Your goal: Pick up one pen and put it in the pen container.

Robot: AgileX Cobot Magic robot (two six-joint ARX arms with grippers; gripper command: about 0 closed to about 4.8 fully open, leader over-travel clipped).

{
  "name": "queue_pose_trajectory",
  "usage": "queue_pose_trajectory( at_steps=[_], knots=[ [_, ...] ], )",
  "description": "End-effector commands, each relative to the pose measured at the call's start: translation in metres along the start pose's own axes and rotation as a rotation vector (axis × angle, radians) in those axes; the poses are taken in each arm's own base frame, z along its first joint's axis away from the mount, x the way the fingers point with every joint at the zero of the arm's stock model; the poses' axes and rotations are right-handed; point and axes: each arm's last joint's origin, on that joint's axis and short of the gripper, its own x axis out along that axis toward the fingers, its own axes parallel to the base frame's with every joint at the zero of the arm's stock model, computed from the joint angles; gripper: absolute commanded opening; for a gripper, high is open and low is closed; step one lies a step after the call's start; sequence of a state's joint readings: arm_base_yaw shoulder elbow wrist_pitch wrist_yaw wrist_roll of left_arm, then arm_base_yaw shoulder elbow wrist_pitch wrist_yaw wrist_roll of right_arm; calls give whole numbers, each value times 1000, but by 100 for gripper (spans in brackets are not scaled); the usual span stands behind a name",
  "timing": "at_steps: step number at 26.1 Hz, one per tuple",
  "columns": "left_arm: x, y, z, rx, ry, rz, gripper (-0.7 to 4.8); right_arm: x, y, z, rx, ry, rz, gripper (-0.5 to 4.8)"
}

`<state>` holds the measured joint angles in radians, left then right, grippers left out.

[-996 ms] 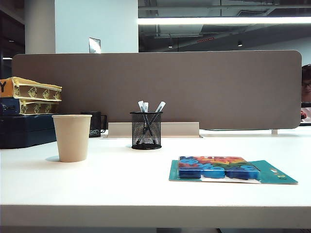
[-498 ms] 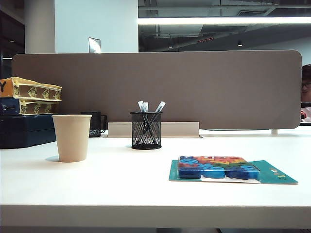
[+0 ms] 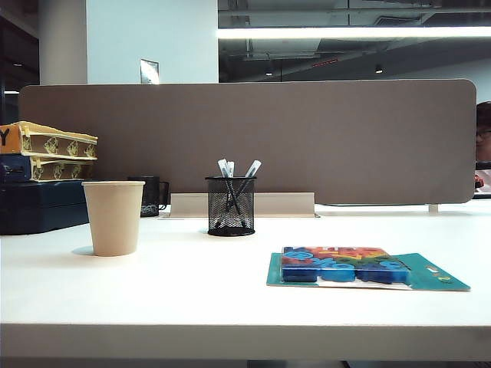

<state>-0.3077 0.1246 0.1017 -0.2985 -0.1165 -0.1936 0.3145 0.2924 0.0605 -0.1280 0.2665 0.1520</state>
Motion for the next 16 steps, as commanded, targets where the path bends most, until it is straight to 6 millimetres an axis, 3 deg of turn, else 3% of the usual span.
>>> queue_pose_trajectory(
  at_steps=[1, 16],
  knots=[
    [3, 1, -5, 12, 10, 6, 183, 1, 0, -2, 1, -9, -2, 127],
    [8, 3, -17, 77, 23, 8, 183, 4, -1, -15, -15, 29, -11, 126]
  ],
)
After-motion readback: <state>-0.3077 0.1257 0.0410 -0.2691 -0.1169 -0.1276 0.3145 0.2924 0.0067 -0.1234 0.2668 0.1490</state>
